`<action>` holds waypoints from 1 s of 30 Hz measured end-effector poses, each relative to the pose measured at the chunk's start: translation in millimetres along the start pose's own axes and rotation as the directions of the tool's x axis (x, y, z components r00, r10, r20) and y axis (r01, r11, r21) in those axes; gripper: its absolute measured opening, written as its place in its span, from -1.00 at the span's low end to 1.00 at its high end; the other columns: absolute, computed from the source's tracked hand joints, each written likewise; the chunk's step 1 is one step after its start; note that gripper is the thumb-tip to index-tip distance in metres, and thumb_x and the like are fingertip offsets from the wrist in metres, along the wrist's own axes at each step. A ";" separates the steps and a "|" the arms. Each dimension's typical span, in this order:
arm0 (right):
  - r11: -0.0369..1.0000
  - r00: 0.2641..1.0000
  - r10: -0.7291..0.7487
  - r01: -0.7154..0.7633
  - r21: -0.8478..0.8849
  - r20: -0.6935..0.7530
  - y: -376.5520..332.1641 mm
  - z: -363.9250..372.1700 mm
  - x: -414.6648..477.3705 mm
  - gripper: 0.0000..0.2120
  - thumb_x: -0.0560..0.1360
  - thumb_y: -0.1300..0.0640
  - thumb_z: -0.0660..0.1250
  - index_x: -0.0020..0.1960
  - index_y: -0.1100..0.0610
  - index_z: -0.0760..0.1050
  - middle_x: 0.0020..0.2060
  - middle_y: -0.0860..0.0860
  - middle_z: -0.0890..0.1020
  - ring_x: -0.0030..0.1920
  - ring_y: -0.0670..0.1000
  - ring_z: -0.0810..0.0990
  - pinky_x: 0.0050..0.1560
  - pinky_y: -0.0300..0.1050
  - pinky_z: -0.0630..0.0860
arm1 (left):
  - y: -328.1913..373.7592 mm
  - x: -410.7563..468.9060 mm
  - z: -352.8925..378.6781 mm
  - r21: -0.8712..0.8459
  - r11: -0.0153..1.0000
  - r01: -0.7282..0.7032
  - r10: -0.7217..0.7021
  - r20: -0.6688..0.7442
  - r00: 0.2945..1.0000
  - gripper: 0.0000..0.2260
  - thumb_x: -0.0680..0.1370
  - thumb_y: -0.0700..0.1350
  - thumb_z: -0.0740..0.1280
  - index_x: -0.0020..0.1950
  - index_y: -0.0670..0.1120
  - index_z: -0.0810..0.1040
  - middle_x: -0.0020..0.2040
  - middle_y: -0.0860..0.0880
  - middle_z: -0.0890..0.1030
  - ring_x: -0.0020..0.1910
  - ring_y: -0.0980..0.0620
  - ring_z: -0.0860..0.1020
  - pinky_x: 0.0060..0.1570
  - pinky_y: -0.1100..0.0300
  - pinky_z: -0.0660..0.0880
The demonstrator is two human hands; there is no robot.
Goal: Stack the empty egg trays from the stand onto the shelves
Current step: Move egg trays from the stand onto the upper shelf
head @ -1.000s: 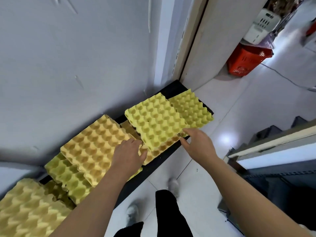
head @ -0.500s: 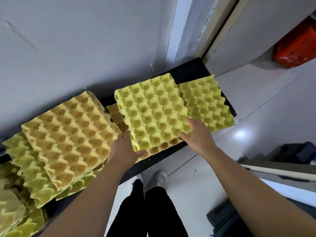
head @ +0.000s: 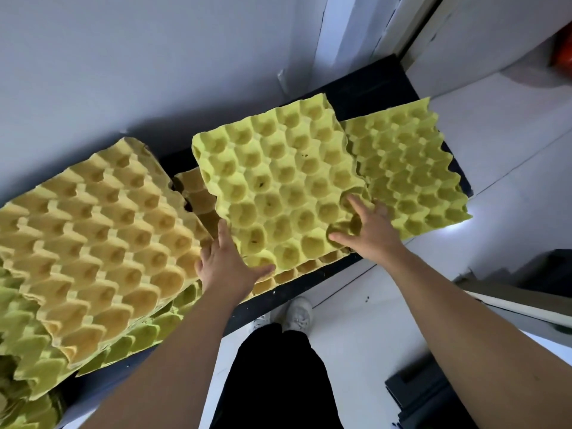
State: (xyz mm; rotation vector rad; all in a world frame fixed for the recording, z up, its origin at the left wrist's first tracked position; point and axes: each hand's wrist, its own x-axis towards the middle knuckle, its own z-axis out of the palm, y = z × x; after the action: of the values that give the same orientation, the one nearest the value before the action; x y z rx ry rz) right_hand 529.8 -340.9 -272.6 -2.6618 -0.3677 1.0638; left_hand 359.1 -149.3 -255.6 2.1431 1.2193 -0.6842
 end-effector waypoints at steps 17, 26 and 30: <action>0.932 0.953 -0.108 0.196 0.305 -0.283 -89.0 -89.8 -110.6 -0.21 0.28 -0.23 0.50 0.43 -0.15 0.27 0.31 0.06 0.23 0.40 0.12 0.14 0.30 -0.01 0.25 | 8.3 -104.7 -151.5 -0.439 0.866 -0.239 0.128 -0.267 0.955 0.10 0.24 0.19 0.54 0.59 0.03 -0.07 0.53 -0.06 0.07 0.45 -0.09 0.25 0.29 -0.01 0.34; 0.867 0.832 -0.419 0.486 0.113 -0.362 -200.6 -149.2 -207.0 -0.23 0.27 -0.32 0.44 0.40 -0.14 0.31 0.32 0.09 0.27 0.37 0.10 0.19 0.30 0.02 0.27 | -46.7 -223.1 -240.0 -0.557 0.766 -0.322 -0.019 -0.519 0.854 0.18 0.06 0.32 0.48 0.57 0.04 0.04 0.44 -0.04 0.22 0.39 -0.01 0.29 0.30 0.10 0.28; 0.791 0.757 -0.553 0.608 0.067 -0.348 -250.1 -158.3 -255.9 -0.22 0.27 -0.34 0.42 0.41 -0.16 0.28 0.36 0.13 0.24 0.42 0.13 0.16 0.38 0.08 0.26 | -84.5 -278.8 -261.9 -0.569 0.738 -0.364 -0.093 -0.619 0.779 0.21 0.03 0.35 0.49 0.56 0.06 0.02 0.44 -0.02 0.22 0.39 -0.01 0.31 0.31 0.06 0.31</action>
State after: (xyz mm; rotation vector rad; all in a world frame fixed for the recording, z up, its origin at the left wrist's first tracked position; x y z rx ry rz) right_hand 426.3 -210.8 81.6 -2.2476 -0.9153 0.4426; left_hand 197.7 -95.2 97.2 1.8093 1.3121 0.5518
